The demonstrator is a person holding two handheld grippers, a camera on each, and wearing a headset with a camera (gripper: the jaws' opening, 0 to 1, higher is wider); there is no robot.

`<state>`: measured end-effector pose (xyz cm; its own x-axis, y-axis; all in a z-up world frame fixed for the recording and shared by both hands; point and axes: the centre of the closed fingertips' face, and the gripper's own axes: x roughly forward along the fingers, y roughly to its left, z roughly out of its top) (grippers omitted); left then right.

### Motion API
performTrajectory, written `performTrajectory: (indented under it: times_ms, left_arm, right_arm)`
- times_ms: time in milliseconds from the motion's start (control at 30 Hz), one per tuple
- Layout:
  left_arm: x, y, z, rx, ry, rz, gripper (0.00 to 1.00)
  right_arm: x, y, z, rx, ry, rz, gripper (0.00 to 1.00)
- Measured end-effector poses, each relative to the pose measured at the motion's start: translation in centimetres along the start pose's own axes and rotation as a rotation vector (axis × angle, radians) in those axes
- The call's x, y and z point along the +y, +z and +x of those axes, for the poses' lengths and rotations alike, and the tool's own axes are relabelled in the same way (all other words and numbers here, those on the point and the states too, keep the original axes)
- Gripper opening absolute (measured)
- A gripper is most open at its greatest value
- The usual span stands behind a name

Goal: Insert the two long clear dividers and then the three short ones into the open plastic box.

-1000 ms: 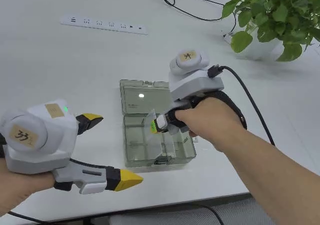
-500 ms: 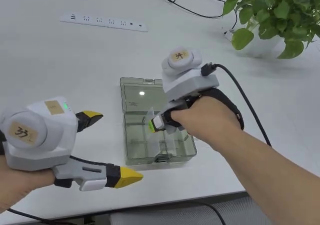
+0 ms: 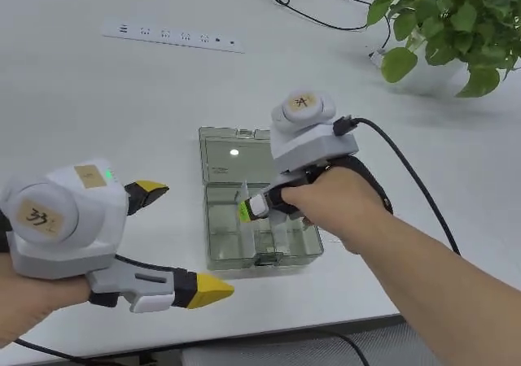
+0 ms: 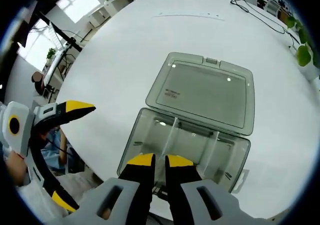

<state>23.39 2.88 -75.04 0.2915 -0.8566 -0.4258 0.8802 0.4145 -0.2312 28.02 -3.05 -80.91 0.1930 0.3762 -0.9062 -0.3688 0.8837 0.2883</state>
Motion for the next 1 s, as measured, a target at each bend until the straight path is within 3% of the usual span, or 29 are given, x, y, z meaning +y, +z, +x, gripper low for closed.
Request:
performTrajectory:
  times_ms: [500, 1000]
  left_arm:
    - [0.1, 0.3, 0.0, -0.003, 0.009, -0.003, 1.00]
    - [0.2, 0.3, -0.1, -0.003, 0.022, -0.011, 1.00]
  right_arm:
    - [-0.2, -0.3, 0.9, -0.030, 0.051, 0.071, 0.11]
    - [-0.3, -0.4, 1.4, -0.048, 0.005, 0.070, 0.10]
